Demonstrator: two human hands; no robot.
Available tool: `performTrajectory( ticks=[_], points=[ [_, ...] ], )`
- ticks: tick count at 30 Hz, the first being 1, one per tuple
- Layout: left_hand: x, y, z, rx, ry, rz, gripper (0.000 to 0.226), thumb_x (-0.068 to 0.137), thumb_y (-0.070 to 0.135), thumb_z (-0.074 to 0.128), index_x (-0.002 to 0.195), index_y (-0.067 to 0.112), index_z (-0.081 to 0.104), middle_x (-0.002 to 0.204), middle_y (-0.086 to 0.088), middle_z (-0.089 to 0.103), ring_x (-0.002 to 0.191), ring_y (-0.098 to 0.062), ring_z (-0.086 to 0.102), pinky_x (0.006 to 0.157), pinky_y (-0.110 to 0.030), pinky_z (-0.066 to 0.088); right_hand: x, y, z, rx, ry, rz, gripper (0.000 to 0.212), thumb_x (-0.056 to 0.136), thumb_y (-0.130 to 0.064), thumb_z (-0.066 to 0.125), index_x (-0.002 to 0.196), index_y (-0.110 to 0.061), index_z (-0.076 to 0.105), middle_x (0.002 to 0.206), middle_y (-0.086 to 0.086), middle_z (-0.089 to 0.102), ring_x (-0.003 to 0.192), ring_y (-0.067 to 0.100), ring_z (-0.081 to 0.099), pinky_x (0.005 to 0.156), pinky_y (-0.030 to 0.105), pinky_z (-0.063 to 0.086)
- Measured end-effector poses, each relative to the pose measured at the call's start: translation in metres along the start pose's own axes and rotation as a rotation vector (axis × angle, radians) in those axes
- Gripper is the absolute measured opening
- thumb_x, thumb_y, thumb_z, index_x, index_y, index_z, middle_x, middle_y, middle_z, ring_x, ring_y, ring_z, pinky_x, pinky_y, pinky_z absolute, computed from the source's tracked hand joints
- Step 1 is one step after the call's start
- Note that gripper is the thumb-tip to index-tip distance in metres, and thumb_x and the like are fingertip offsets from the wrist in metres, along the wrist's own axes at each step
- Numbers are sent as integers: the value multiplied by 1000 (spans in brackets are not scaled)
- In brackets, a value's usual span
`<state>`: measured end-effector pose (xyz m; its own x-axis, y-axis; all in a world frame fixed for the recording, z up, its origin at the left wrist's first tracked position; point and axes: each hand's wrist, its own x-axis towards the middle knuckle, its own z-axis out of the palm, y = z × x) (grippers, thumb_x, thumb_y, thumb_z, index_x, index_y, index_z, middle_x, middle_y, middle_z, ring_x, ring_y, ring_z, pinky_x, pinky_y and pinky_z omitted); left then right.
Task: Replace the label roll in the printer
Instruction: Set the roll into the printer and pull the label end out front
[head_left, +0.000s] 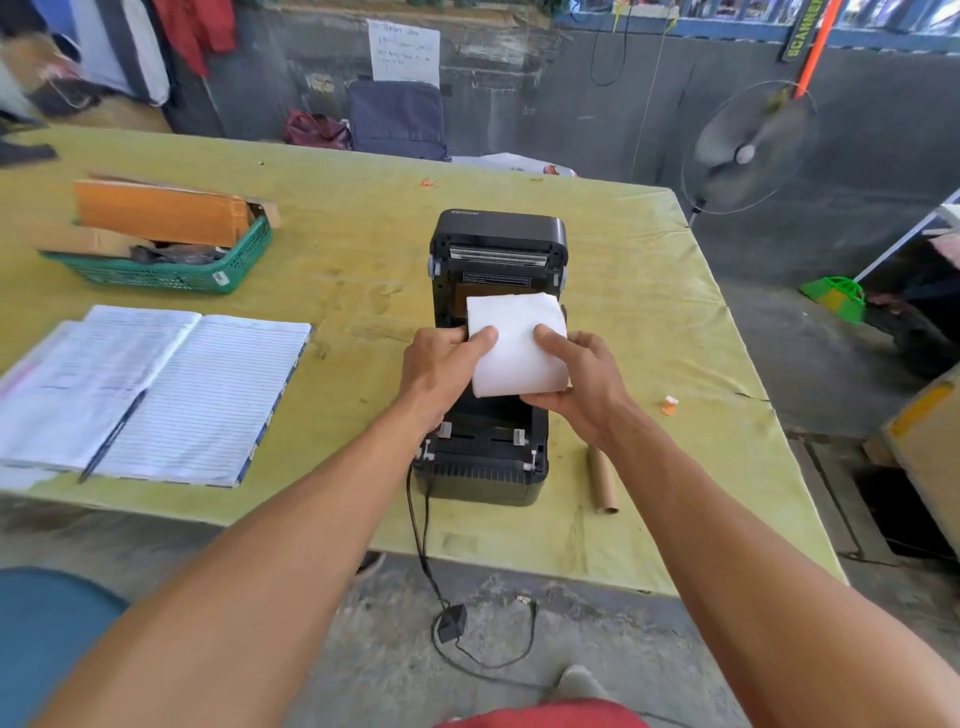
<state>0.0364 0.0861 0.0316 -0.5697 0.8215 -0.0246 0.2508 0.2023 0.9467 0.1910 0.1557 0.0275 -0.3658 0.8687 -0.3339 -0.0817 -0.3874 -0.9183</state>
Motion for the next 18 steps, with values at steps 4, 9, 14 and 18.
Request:
performTrajectory(
  ticks=[4,9,14,18],
  points=[
    [10,-7,-9,13,19,-14,47,76,50,66,73,3,75,83,-9,75,71,-21,63,61,-29,44,7,-3,8,-61,-14,17,63,87,-34,76,134,-9,43,120,10,57,107,32,65,83,56,60],
    [30,-10,-13,68,23,-53,60,81,50,69,69,-8,63,68,-7,63,63,-18,53,60,-28,36,26,-15,4,-349,-9,37,72,81,-49,78,134,-10,49,115,6,63,94,33,72,72,47,64],
    [49,-16,-11,128,-54,-63,86,58,71,61,80,-12,64,74,-11,66,68,-19,58,66,-31,41,44,-14,1,-455,-20,51,65,80,-49,79,125,-8,55,113,10,68,97,28,70,80,41,62],
    [57,-32,-6,107,-89,-105,85,56,69,62,88,-9,68,89,-15,75,88,-36,71,84,-48,57,57,-4,0,-457,21,28,61,77,-42,84,118,-8,53,110,9,68,95,26,70,88,44,60]
  ],
)
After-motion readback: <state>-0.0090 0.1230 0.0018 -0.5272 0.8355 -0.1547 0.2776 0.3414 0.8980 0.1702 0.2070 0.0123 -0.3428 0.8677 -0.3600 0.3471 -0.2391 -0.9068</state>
